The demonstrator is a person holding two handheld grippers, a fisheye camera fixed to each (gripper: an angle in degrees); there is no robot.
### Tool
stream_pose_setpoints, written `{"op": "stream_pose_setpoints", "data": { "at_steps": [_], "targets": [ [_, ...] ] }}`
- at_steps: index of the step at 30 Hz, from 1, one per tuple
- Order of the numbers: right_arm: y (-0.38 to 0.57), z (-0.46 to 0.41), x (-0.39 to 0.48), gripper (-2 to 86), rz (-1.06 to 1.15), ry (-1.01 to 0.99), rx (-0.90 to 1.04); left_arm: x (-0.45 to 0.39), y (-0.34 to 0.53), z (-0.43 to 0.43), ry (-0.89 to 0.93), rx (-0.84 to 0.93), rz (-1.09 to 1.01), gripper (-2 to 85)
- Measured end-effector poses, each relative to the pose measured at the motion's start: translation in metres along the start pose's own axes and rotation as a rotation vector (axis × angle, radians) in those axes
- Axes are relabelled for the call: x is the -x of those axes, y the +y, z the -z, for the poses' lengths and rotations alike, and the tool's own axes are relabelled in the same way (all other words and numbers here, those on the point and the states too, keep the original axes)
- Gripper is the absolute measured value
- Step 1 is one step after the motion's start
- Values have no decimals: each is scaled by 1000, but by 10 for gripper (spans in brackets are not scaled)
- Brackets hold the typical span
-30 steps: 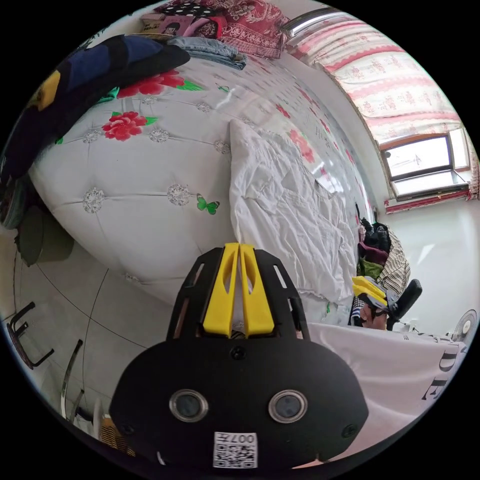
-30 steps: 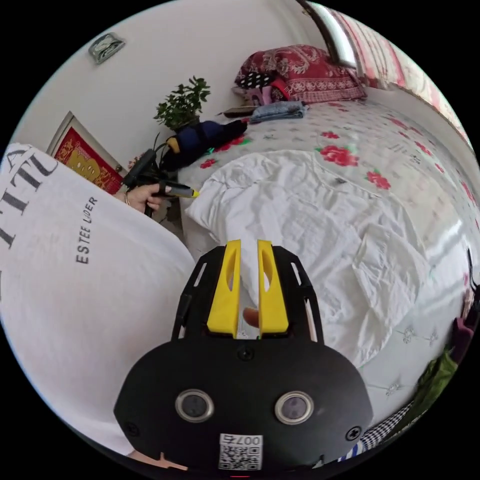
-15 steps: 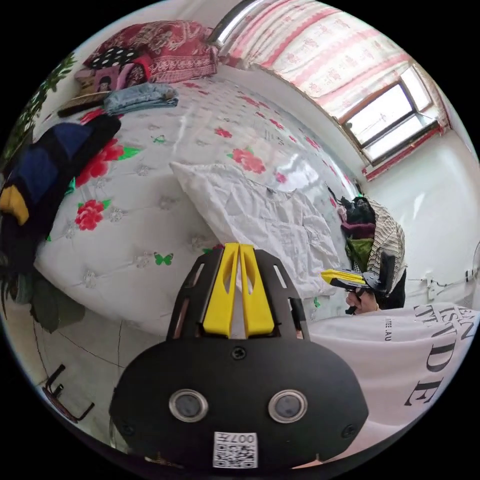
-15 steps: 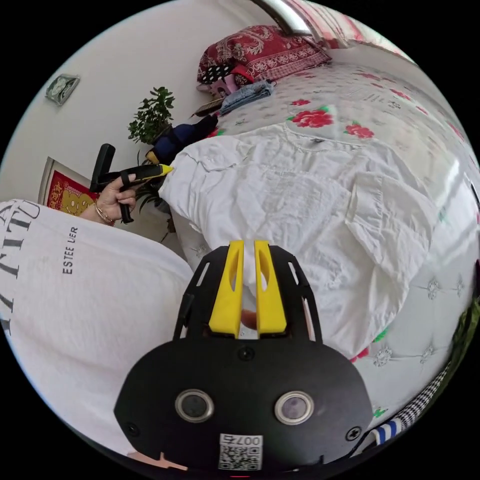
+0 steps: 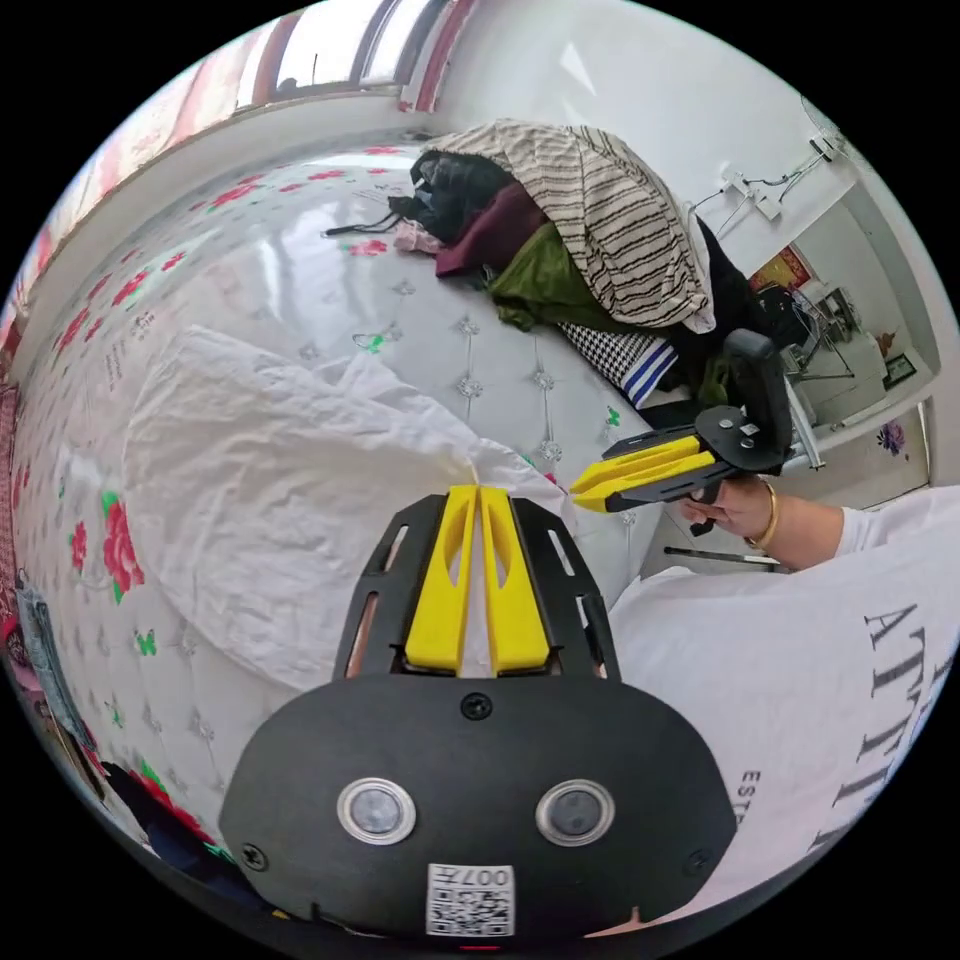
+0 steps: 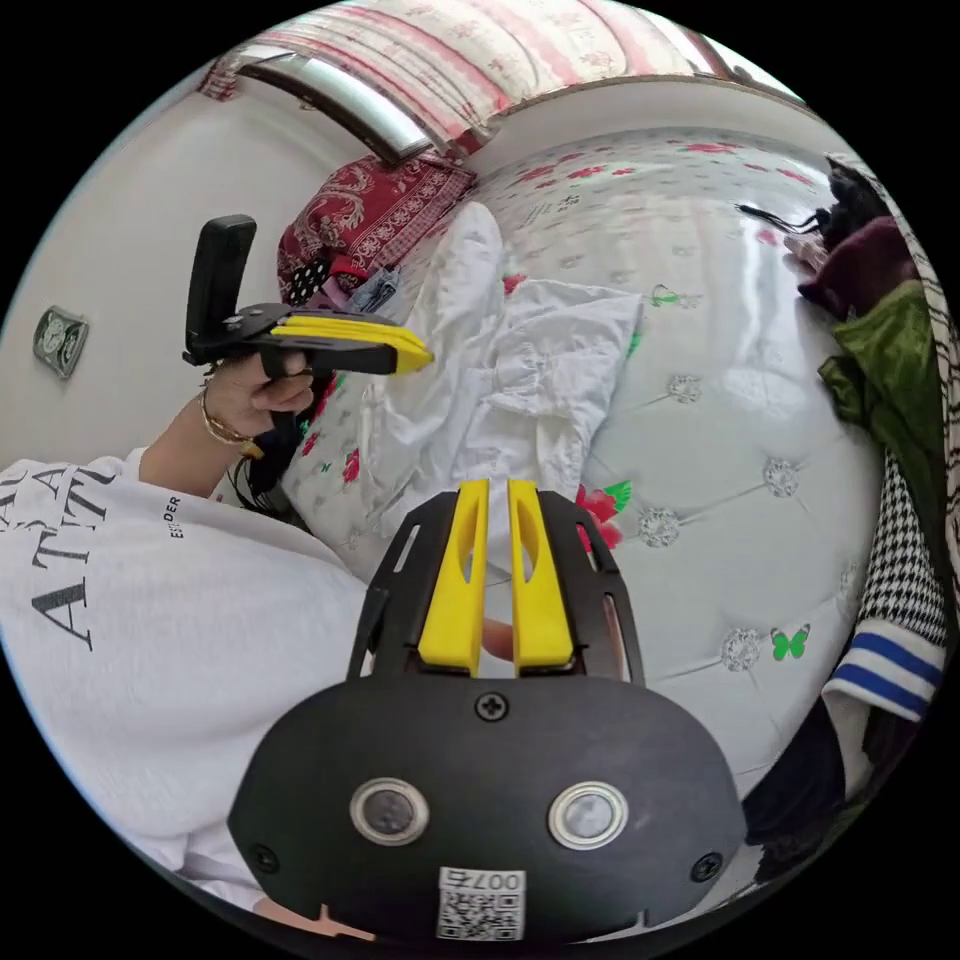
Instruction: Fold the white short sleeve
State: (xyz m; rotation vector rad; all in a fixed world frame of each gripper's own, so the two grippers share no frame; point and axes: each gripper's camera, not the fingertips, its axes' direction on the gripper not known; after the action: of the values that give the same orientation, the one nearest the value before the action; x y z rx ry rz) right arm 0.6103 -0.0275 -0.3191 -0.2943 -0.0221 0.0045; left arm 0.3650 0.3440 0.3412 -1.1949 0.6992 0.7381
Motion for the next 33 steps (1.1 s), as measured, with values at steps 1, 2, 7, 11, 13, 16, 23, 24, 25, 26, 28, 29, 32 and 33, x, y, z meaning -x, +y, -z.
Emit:
{"op": "stream_pose_setpoints", "data": {
  "at_steps": [1,2,7,11,13,16,23,24,25,26,28,29,32,33],
  "targets": [
    [5,4,-7,25,-26,-5,-6,-5,-3,-16,30,29,-4,10],
    [7,7,-9,27,-35,-6,-11,-11,-1,-20,78,21,-13,29],
    [6,13,-20,39,-48,-20,-36,-9,44,2,2,-40,0,62],
    [-18,-2,-16,41,10,-40,2,13,102,20,-125,-58,138,64],
    [-38,-20,-15,41,42,-24,50,23,125,24,-139,-66,225,65],
    [-53,-44,-20,38,50,-52,132,36,153,17,-113,-53,354,66],
    [-47,-6,34,2,278,86,80,42,170,8,-76,-65,425,71],
    [-35,12,48,1,336,147,31,44,172,6,-77,-61,425,71],
    [-23,22,55,1,370,224,5,49,175,1,-69,-46,435,72],
    [-17,23,56,0,374,264,5,56,179,-4,-47,-28,457,74],
    [-1,13,44,2,342,360,47,67,184,-11,6,-24,487,77],
    [5,-2,28,4,285,382,111,73,186,-14,41,-33,504,79],
    [12,-17,-7,18,128,343,207,84,184,-12,101,-69,516,87],
    [15,-5,-16,29,79,290,153,85,183,-10,106,-76,511,90]
  ]
}}
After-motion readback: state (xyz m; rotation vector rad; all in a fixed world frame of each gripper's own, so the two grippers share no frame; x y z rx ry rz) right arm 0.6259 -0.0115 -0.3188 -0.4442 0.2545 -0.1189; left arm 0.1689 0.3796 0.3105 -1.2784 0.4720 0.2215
